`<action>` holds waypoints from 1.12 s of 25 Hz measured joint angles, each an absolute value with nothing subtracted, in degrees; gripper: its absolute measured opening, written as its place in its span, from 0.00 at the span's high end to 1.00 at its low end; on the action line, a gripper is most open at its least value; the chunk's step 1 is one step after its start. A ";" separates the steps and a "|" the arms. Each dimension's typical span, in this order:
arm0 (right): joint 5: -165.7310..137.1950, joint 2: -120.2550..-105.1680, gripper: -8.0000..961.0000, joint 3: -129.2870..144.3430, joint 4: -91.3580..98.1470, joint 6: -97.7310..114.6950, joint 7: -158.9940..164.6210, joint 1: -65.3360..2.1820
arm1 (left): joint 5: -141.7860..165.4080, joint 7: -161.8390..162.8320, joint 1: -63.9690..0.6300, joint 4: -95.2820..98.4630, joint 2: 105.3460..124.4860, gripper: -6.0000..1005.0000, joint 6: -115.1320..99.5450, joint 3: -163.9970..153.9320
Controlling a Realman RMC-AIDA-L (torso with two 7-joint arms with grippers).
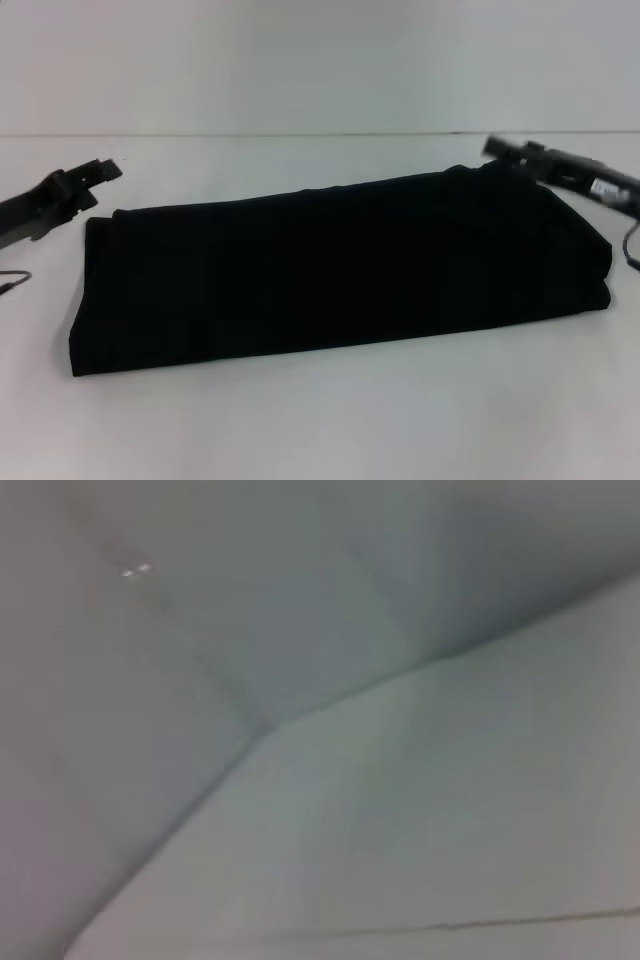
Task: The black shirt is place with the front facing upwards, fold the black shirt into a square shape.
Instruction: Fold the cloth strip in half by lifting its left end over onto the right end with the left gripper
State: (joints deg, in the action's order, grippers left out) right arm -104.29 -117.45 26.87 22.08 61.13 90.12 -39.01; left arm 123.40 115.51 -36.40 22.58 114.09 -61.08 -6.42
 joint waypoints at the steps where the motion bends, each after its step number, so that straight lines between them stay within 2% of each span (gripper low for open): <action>1: -105.16 -117.02 0.18 27.81 22.47 65.01 87.71 -38.44 | 123.54 117.25 -35.47 22.53 112.30 0.49 -65.90 -8.26; 3: -107.74 -116.29 0.15 30.84 23.96 72.70 82.49 -37.19 | 123.57 120.21 -33.85 22.40 109.81 0.41 -72.87 -10.66; 5: -110.44 -116.23 0.13 33.80 25.88 77.35 78.11 -36.12 | 123.59 124.20 -31.54 23.40 108.41 0.34 -79.46 -11.18; 8: -112.28 -117.25 0.10 35.76 27.61 80.02 72.16 -34.52 | 124.73 130.97 -28.39 27.04 108.16 0.22 -86.24 -11.63; 12: -112.38 -118.93 0.10 36.84 27.92 80.54 65.38 -33.31 | 128.33 138.35 -24.30 29.29 108.38 0.07 -91.55 -11.74; 16: -112.29 -119.84 0.10 36.96 27.33 78.00 62.71 -33.17 | 128.82 141.74 -22.32 29.70 108.84 0.07 -92.95 -11.66; 18: -112.12 -119.95 0.10 36.97 27.20 76.70 62.57 -33.35 | 129.29 145.28 -20.72 30.61 109.60 0.07 -93.29 -11.91; 28: -112.23 -119.90 0.10 38.84 26.64 77.77 57.98 -33.42 | 132.07 150.23 -20.45 29.75 110.70 0.07 -91.10 -12.03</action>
